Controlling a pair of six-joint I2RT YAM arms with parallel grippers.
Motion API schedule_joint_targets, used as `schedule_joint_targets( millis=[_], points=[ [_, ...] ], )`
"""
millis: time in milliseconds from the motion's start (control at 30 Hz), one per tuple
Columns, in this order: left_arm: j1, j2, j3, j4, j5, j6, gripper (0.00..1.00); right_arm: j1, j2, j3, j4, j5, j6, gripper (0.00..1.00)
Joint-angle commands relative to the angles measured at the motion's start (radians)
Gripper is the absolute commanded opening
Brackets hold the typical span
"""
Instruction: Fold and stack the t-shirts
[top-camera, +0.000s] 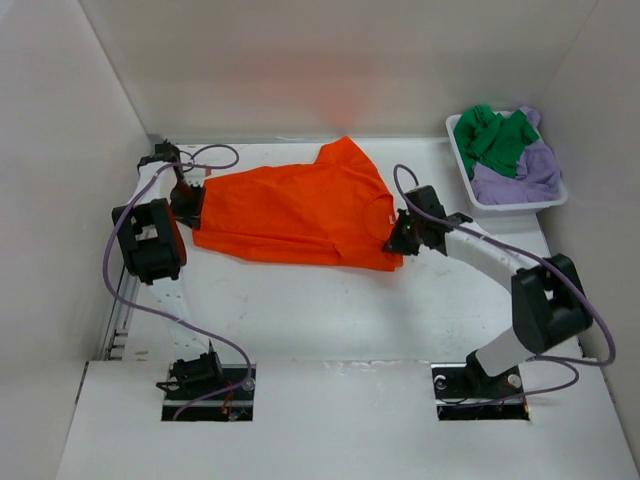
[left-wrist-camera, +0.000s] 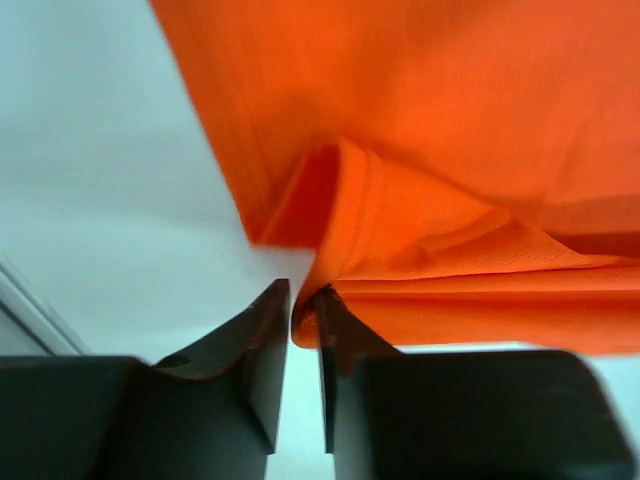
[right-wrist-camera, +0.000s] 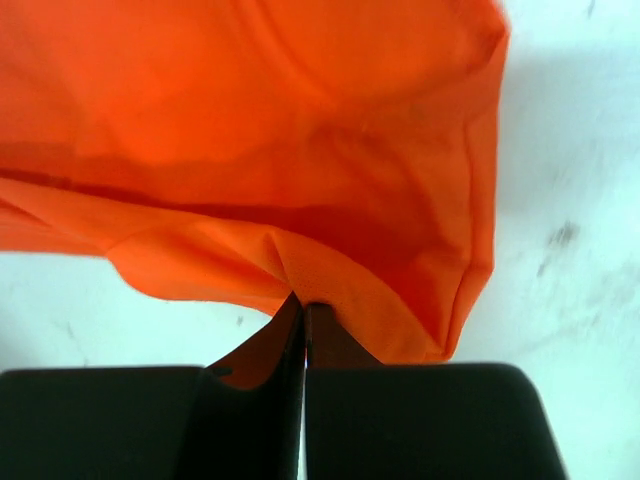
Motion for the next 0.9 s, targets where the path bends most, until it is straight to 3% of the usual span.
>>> schedule_joint_targets(
  millis=[0, 267, 433, 567, 767, 867],
  points=[
    [-0.018, 0.065, 0.091, -0.002, -0.024, -0.023, 0.19, -0.058, 0.105, 0.074, 0.035, -0.039, -0.082, 0.01],
    [-0.003, 0.011, 0.084, 0.021, -0.006, -0.051, 0.5, -0.083, 0.198, 0.126, 0.061, -0.055, -0.091, 0.13],
    [0.042, -0.116, -0.067, 0.054, 0.091, -0.074, 0.51, -0.087, 0.185, 0.102, 0.075, -0.053, -0.085, 0.14],
    [0.022, -0.153, -0.199, 0.055, 0.131, -0.034, 0.46, -0.086, 0.181, 0.094, 0.078, -0.053, -0.082, 0.14],
    [0.016, -0.19, -0.248, 0.084, 0.218, -0.063, 0.43, -0.087, 0.165, 0.088, 0.078, -0.052, -0.081, 0.14],
    [0.048, -0.25, -0.25, 0.139, 0.278, -0.083, 0.48, -0.087, 0.162, 0.08, 0.078, -0.049, -0.079, 0.14]
  ],
)
